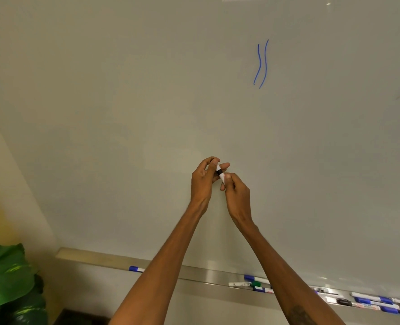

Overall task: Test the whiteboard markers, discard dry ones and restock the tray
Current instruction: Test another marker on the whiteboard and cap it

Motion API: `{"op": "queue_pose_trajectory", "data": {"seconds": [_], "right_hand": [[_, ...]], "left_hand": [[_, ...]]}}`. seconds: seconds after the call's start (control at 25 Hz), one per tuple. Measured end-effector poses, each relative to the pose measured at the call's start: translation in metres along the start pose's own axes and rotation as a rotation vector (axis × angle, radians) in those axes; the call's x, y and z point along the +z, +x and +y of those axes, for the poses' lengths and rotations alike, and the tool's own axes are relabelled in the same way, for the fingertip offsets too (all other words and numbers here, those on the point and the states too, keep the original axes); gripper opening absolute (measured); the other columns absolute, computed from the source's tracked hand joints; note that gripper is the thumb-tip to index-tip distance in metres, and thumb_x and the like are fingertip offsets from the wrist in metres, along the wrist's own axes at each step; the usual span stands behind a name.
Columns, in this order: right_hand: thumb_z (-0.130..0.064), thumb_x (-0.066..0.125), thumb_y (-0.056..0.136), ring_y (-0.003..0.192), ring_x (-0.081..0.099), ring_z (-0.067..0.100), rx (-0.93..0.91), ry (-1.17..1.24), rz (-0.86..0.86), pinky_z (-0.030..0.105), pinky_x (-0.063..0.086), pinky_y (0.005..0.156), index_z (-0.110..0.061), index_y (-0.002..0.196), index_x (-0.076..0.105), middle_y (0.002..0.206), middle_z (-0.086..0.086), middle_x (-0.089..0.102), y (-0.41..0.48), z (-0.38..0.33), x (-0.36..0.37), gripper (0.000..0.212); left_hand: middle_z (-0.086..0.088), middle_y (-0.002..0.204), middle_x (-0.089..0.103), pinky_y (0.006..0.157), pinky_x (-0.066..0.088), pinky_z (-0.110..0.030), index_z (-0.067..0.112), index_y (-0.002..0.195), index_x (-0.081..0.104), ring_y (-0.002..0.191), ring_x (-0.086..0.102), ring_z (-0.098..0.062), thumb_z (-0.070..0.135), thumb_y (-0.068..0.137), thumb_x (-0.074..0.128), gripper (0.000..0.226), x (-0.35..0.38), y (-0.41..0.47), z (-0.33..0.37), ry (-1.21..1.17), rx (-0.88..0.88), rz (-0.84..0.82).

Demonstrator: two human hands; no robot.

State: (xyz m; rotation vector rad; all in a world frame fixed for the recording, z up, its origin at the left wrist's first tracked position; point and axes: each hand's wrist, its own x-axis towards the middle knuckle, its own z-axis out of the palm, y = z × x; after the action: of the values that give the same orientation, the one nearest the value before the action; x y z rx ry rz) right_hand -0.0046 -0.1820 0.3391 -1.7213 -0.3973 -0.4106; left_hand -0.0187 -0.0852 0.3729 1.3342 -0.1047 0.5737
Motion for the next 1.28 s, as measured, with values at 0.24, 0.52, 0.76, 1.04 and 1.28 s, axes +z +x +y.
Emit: {"op": "queue_pose_trajectory", "data": {"seconds": [0.24,0.52,0.76,1.04,1.28], "right_hand": [[-0.029,0.069,0.091,0.068,0.062,0.003,0.017,0.12,-0.107,0.015,0.049,0.06,-0.017,0.102,0.062,0.095,-0.008,0.067,0.005,-0.004,-0.005,0.018],[-0.035,0.053,0.1,0.068,0.057,0.006,0.097,0.107,-0.137,0.017,0.048,0.062,-0.022,0.107,0.063,0.088,-0.003,0.065,-0.001,0.008,0.007,0.018],[-0.03,0.063,0.095,0.067,0.065,0.006,0.083,0.115,-0.147,0.014,0.049,0.062,-0.014,0.099,0.064,0.088,-0.002,0.071,0.002,0.007,0.004,0.017],[-0.03,0.042,0.105,0.064,0.057,0.006,0.129,0.094,-0.231,0.017,0.045,0.06,-0.018,0.099,0.067,0.08,0.0,0.068,-0.001,0.013,0.006,0.028],[-0.034,0.04,0.105,0.053,0.048,0.01,0.38,0.306,-0.299,0.021,0.038,0.049,-0.015,0.097,0.065,0.073,0.0,0.07,-0.003,0.01,0.01,0.032]], "left_hand": [[-0.008,0.106,0.076,0.091,0.057,-0.035,0.006,0.12,0.06,0.102,0.072,-0.021,0.034,0.101,0.052,0.035,-0.013,0.003,-0.007,0.0,-0.041,0.023],[-0.004,0.102,0.072,0.082,0.057,-0.024,0.013,0.112,0.07,0.097,0.069,-0.013,0.03,0.099,0.057,0.025,-0.018,0.002,-0.017,0.058,-0.063,0.081],[0.0,0.093,0.071,0.079,0.057,-0.022,0.013,0.11,0.073,0.084,0.067,-0.007,0.026,0.097,0.062,0.022,-0.021,0.002,-0.023,0.051,-0.085,0.156],[0.0,0.091,0.071,0.086,0.058,-0.026,0.012,0.11,0.074,0.084,0.068,-0.009,0.027,0.098,0.06,0.024,-0.025,0.0,-0.028,0.079,-0.081,0.101],[-0.006,0.095,0.072,0.086,0.058,-0.029,0.01,0.111,0.074,0.089,0.069,-0.017,0.026,0.098,0.06,0.025,-0.031,-0.003,-0.039,0.117,-0.1,0.125]]}}
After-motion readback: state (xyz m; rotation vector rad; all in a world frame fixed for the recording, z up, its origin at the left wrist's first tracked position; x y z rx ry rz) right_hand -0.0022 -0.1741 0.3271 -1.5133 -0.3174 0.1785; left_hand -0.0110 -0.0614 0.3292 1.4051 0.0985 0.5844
